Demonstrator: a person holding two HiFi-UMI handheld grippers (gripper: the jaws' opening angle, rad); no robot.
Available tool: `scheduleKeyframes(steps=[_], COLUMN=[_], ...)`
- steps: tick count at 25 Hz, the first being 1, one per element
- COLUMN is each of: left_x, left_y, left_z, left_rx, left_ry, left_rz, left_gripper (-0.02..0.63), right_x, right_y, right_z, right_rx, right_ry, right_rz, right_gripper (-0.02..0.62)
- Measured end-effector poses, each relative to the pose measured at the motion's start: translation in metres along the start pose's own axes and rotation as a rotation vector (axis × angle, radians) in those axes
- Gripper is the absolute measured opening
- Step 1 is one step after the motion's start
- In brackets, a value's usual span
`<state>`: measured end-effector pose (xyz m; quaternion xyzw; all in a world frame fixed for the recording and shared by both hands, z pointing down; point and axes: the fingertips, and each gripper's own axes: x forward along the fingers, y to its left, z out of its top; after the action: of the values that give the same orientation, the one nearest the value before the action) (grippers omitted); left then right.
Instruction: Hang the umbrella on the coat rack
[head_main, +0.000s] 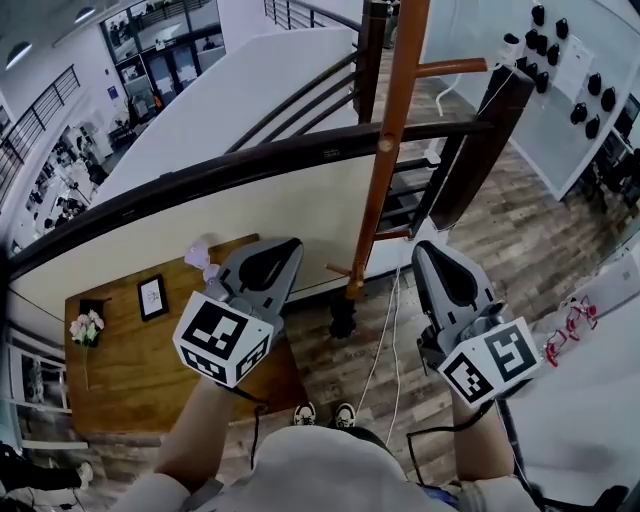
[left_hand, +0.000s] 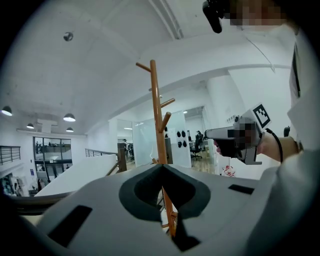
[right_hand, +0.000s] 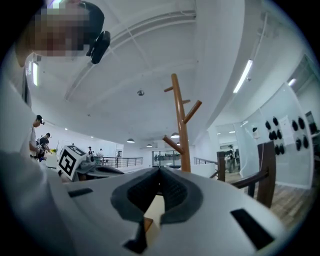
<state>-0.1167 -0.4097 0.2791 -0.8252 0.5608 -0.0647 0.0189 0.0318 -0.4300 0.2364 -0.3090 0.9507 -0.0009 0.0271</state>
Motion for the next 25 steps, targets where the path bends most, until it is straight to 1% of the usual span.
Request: scheduleKeyframes(steps=[3, 7, 9, 11, 14, 19, 22, 25], left_x=[-0.015, -0.029, -0.034, -0.039, -0.046, -0.052, -0.053, -0.052], left_y=[-0.003, -0.007, -0.01, -0.012, -0.012, -0.014, -0.012, -0.012], left_z=[0.003, -0.008, -0.016, -0.022, -0.036, -0.067, -0.072, -0.069], left_rx=[0.025, 0.052, 0.028, -0.016, -0.064, -0.082, -0.089, -0.079], left_ry=[0.0, 0.024, 0.034, 0.028, 0.025, 0.077, 0.088, 0.086], left_rz=[0.013, 0.035, 0.033, 0.03, 0.041, 0.057, 0.061, 0.064], left_gripper=[0.002, 0.002, 0.002, 0.002, 0.002, 0.002, 0.002, 0.002], right_x=[-0.009, -0.014, -0.016, -0.018, -0.019, -0.026, -0.029, -0.029], right_y=[0.01, 0.022, 0.028, 0.031, 0.035, 0.042, 0.044, 0.041], right_z=[0.0, -0.009, -0.018, -0.03, -0.05, -0.083, -0.09, -0.09], right_rx=[-0.004, 0.01, 0.021, 0.03, 0.01, 0.026, 0.043, 0.055], right_ry=[0.01, 0.019, 0.037, 0.058, 0.101, 0.167, 0.186, 0.186], right_rz=[0.0, 0.01, 0.014, 0.013, 0.007, 0.012, 0.015, 0.013], right_gripper=[0.003, 0.003, 0.005, 0.005, 0.003, 0.005, 0.005, 0.003])
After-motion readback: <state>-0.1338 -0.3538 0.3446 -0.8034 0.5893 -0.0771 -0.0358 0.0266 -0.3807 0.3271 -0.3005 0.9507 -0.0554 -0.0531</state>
